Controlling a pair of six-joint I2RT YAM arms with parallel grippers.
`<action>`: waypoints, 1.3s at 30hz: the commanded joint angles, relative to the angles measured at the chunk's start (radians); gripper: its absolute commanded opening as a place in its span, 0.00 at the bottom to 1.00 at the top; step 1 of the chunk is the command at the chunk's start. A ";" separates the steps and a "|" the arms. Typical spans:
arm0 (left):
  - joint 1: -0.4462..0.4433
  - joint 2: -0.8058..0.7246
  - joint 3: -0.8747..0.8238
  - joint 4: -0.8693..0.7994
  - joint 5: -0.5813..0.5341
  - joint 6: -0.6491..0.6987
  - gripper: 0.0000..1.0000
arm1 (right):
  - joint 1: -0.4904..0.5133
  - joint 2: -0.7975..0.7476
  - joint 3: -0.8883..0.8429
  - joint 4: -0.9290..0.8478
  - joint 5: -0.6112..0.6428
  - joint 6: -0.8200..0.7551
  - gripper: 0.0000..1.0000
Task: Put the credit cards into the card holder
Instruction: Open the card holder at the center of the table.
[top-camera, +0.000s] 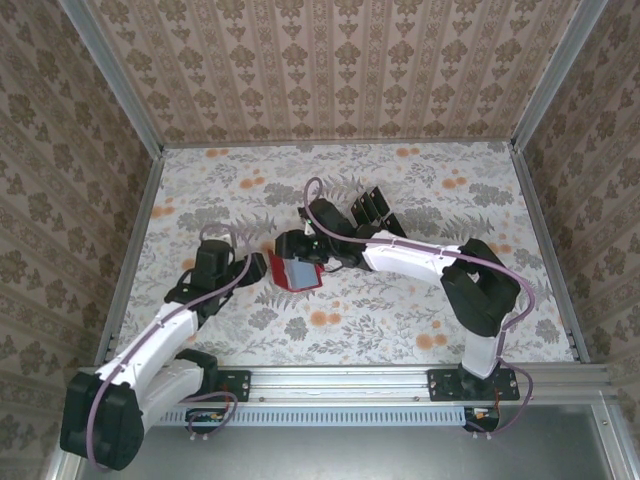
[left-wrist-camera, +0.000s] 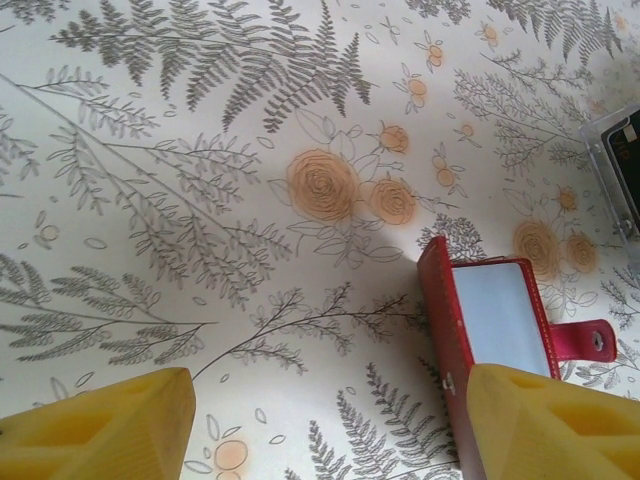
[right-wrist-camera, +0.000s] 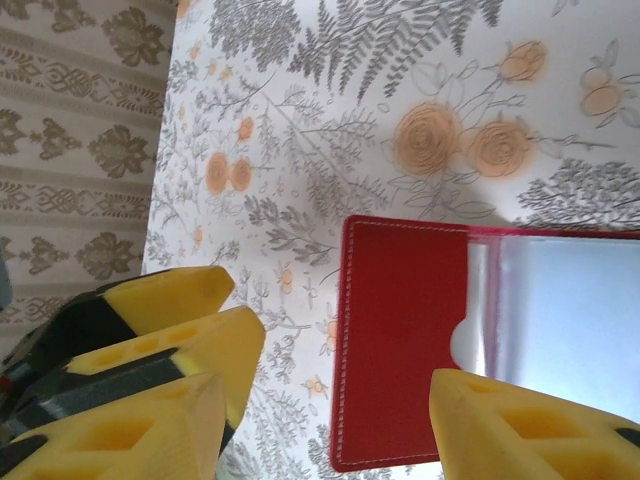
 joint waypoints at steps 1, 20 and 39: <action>-0.027 0.050 0.075 0.030 0.005 0.012 0.73 | -0.006 -0.013 -0.038 -0.060 0.061 -0.040 0.56; -0.118 0.194 0.018 0.029 -0.133 0.058 0.73 | 0.001 0.052 0.003 -0.342 0.363 -0.329 0.58; -0.099 0.262 -0.001 0.052 -0.169 0.045 0.73 | -0.037 0.004 -0.121 -0.267 0.397 -0.244 0.00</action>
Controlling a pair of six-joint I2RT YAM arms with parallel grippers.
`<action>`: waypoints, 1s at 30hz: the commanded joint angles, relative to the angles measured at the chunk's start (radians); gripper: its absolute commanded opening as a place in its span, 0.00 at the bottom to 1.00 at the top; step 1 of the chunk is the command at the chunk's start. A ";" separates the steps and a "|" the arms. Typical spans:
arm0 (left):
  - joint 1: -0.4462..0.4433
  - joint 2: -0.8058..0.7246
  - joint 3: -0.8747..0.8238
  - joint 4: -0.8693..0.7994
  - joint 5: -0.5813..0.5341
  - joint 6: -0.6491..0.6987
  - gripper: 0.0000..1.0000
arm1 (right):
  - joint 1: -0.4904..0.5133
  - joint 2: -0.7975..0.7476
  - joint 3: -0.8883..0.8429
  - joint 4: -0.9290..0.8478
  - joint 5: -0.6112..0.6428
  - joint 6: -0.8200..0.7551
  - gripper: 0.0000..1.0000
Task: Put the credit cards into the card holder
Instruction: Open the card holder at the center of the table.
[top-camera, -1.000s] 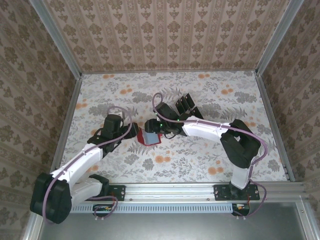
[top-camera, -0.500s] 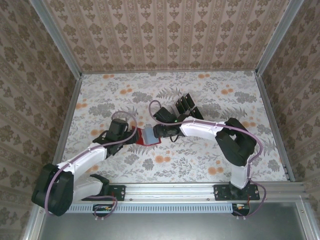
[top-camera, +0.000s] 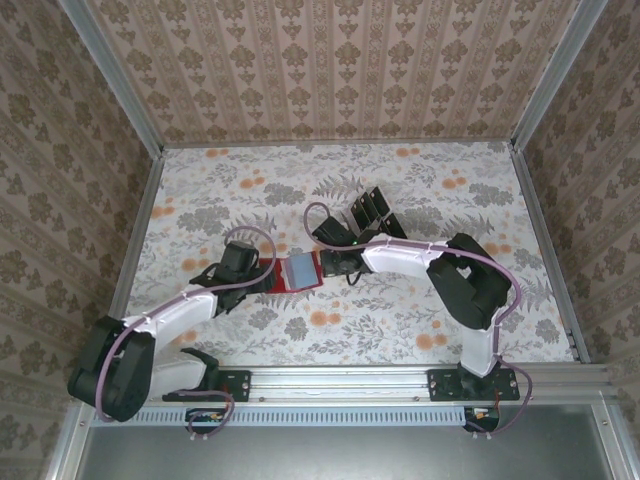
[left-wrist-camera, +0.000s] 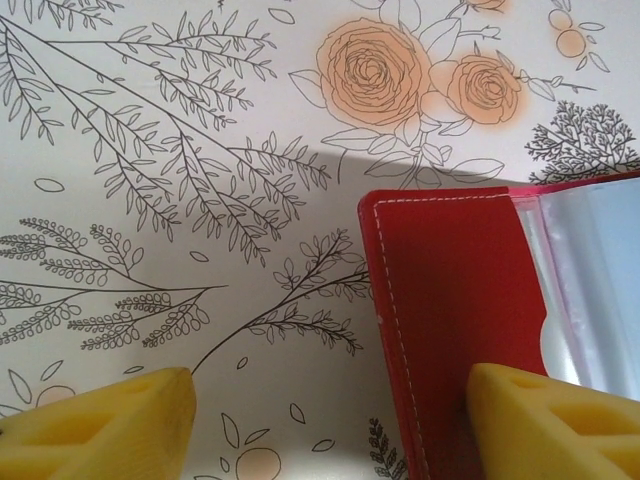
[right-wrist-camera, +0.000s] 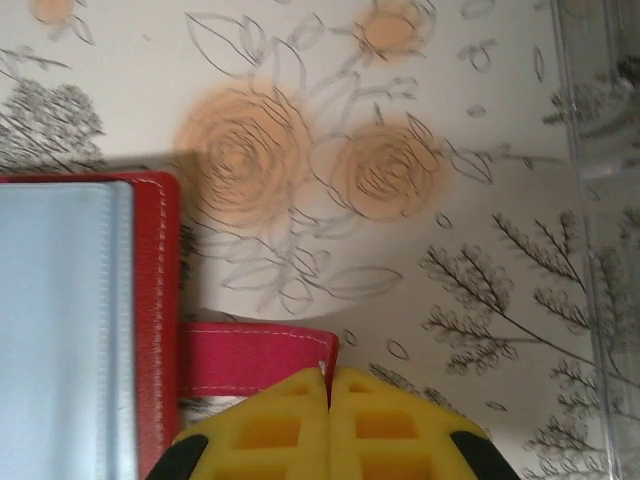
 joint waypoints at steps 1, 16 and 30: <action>0.012 0.014 0.005 0.006 -0.026 -0.002 0.73 | -0.003 -0.071 -0.056 0.024 -0.010 0.047 0.00; 0.010 0.142 0.033 -0.019 -0.018 -0.048 0.71 | 0.030 -0.165 -0.272 0.158 -0.057 0.210 0.00; 0.006 0.060 0.100 -0.097 0.001 -0.016 0.73 | 0.033 -0.321 -0.245 0.094 -0.089 0.189 0.38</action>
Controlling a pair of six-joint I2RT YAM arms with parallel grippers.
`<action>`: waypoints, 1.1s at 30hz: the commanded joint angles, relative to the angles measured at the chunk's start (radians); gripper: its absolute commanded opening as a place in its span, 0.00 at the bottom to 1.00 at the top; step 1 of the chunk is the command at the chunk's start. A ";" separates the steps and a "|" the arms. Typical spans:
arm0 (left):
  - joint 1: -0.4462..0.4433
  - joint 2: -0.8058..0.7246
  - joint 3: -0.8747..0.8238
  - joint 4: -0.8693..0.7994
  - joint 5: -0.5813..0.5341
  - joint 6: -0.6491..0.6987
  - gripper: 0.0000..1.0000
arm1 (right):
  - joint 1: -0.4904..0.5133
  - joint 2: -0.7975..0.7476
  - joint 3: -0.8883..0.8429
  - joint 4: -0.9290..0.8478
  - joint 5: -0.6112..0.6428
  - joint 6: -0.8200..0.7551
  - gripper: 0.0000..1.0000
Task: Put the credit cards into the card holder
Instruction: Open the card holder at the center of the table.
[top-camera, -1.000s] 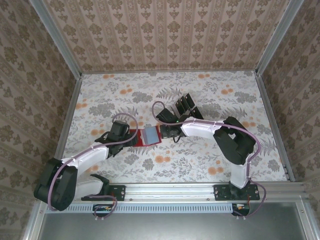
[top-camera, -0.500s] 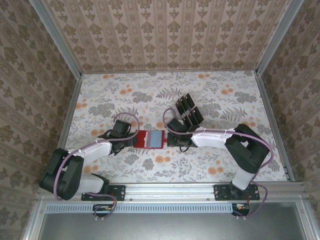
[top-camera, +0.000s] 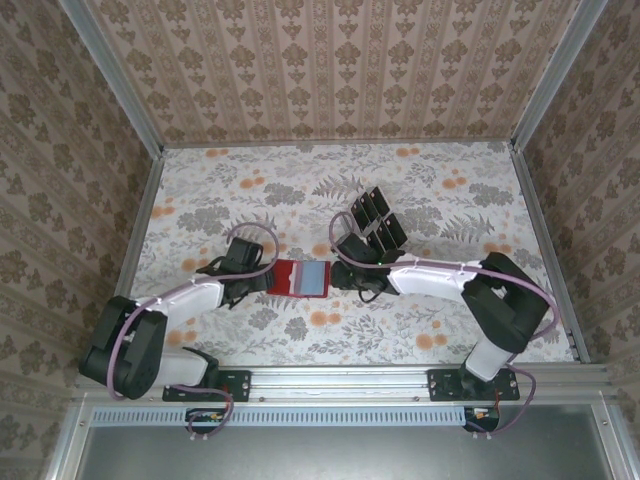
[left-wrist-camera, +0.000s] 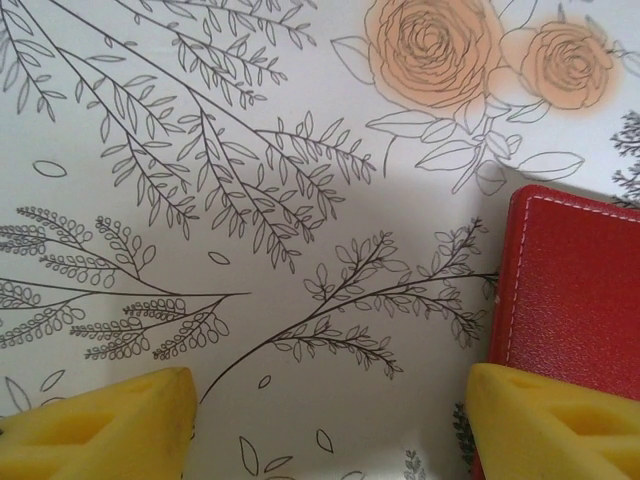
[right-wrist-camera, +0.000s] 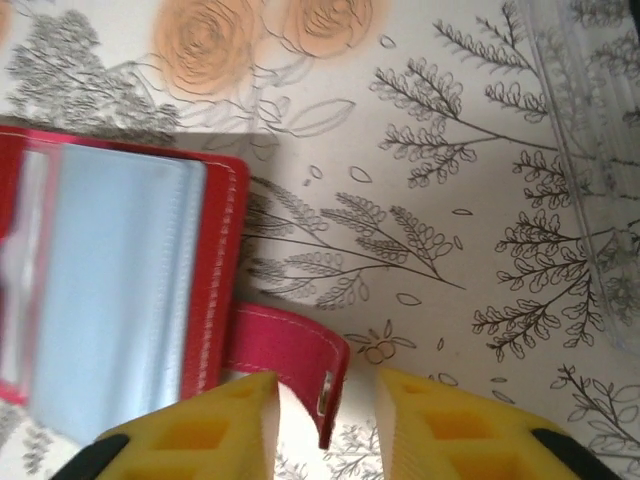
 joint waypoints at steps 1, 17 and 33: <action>-0.003 -0.066 0.041 -0.059 0.024 0.003 0.73 | 0.010 -0.084 0.027 -0.048 -0.022 -0.004 0.41; -0.022 -0.229 0.033 -0.083 0.053 -0.004 0.73 | 0.062 0.112 0.274 -0.065 -0.089 -0.007 0.58; -0.049 -0.114 -0.042 0.016 0.044 -0.043 0.72 | 0.017 0.246 0.271 -0.039 -0.068 -0.004 0.58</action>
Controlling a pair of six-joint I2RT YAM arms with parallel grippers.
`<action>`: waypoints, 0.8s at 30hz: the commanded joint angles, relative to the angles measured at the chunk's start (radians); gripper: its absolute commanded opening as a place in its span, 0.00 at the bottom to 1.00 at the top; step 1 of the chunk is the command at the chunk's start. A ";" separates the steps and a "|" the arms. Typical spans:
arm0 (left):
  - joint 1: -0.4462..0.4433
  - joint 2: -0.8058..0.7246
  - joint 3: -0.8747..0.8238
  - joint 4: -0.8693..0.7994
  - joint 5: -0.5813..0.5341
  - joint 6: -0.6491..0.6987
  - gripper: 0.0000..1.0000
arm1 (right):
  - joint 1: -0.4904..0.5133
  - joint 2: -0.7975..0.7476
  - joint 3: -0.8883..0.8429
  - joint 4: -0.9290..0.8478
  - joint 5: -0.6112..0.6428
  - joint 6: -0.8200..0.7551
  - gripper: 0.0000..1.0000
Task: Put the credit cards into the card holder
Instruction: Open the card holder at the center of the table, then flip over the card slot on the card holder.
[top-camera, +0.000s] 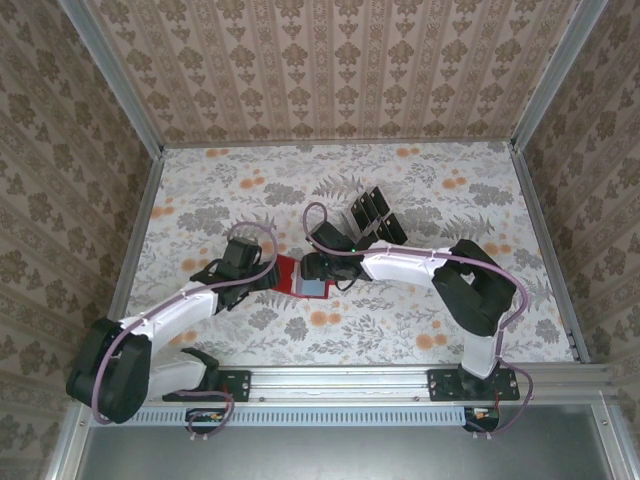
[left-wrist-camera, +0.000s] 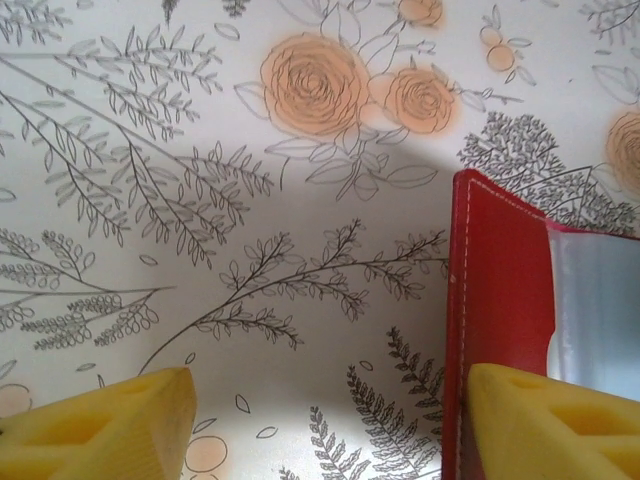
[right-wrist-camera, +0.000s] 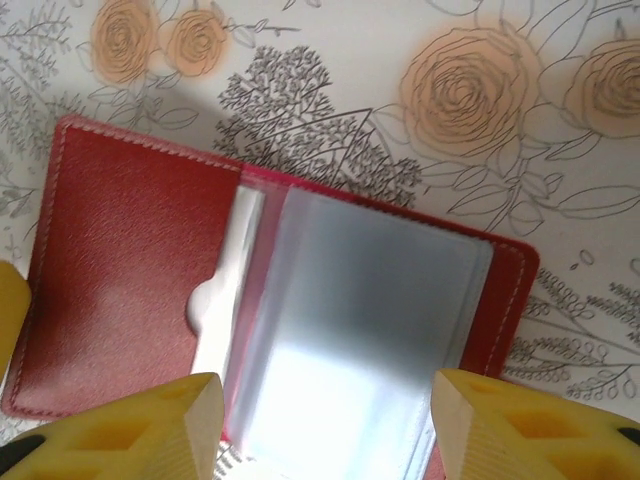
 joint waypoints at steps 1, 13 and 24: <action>-0.011 0.007 -0.031 0.026 -0.007 -0.032 0.72 | -0.012 0.032 0.014 0.013 0.003 0.012 0.58; -0.020 0.016 -0.050 0.041 -0.010 -0.042 0.72 | -0.016 -0.005 -0.017 0.052 -0.005 -0.008 0.56; -0.025 0.013 -0.054 0.044 -0.011 -0.049 0.72 | -0.017 0.012 0.008 0.046 -0.028 -0.019 0.55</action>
